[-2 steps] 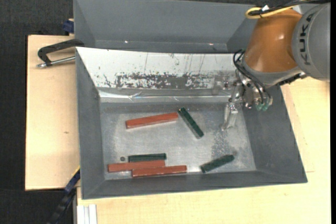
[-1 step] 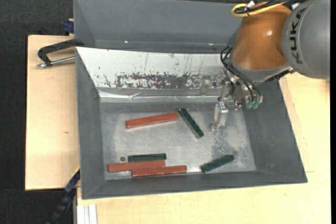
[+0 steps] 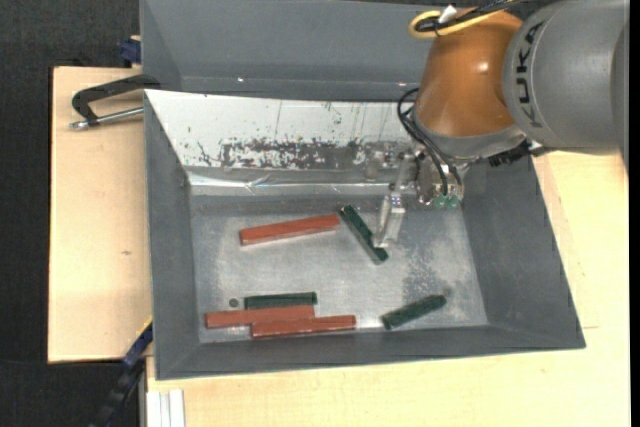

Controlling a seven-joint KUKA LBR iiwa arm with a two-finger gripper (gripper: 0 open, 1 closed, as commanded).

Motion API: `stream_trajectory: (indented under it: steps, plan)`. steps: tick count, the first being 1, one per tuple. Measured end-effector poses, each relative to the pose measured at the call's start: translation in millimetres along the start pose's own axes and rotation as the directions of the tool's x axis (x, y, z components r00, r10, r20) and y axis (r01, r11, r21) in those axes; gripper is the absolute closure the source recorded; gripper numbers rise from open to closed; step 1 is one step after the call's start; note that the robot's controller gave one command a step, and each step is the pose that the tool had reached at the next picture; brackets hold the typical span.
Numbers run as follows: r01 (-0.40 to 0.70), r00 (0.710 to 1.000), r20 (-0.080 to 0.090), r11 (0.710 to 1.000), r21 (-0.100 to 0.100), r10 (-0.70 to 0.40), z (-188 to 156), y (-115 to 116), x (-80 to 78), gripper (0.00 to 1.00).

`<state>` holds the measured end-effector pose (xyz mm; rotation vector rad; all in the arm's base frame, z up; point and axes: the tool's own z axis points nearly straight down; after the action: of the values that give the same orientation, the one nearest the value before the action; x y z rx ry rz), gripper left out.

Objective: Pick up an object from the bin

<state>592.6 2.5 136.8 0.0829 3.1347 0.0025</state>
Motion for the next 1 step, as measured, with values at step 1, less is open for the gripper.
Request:
stream_trajectory:
  steps: [1]
  plan:
    - [-0.021,1.000,-0.009,1.000,0.001,0.021,70.0,4.4,-3.5,0.00]
